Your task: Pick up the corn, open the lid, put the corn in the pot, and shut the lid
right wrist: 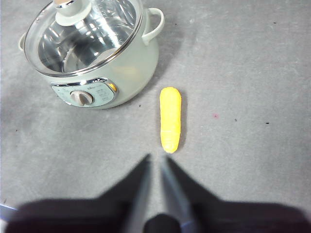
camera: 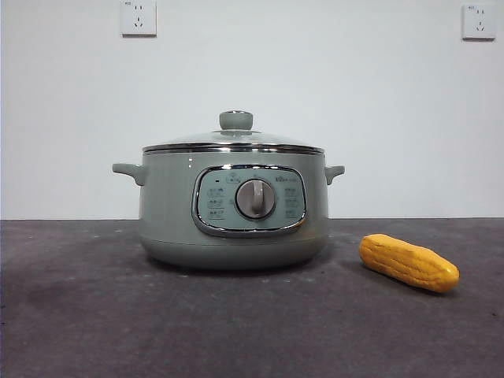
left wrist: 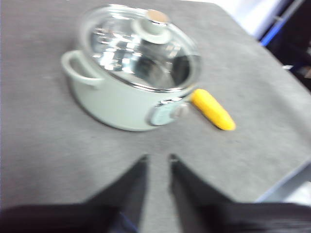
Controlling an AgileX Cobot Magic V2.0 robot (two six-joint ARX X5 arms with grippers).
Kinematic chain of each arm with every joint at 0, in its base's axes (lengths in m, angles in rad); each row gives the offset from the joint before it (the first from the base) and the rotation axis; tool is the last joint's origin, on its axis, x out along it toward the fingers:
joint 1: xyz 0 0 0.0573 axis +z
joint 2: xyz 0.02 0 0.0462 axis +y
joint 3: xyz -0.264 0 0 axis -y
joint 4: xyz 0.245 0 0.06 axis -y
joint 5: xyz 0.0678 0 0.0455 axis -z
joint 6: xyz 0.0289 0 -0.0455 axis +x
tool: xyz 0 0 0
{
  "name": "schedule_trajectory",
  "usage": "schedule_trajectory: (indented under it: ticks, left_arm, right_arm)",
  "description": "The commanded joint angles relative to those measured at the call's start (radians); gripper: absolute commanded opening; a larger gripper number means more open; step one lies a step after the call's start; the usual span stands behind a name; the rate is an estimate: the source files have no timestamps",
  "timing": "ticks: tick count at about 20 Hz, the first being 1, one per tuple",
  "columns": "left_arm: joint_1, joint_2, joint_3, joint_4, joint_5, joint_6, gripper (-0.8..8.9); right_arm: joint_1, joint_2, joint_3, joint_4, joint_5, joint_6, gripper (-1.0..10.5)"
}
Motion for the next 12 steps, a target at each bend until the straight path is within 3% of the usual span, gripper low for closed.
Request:
schedule_trajectory:
  ticks: [1, 2, 9, 12]
  left_arm:
    - [0.001, 0.013, 0.006, 0.007, 0.040, 0.009, 5.79]
    - [0.001, 0.019, 0.009, 0.008, 0.057, 0.009, 5.75]
    - [-0.008, 0.056, 0.063, 0.023, 0.092, 0.009, 5.75]
    - [-0.019, 0.070, 0.089, 0.024, 0.092, 0.009, 5.75]
  right_arm:
    - [0.000, 0.000, 0.004, 0.004, -0.004, -0.005, 5.2]
    - [0.000, 0.005, 0.004, 0.005, -0.004, -0.005, 6.0]
    - [0.002, 0.101, 0.005, 0.029, -0.071, -0.002, 5.9]
    - [0.051, 0.213, 0.005, 0.076, -0.070, 0.003, 5.9]
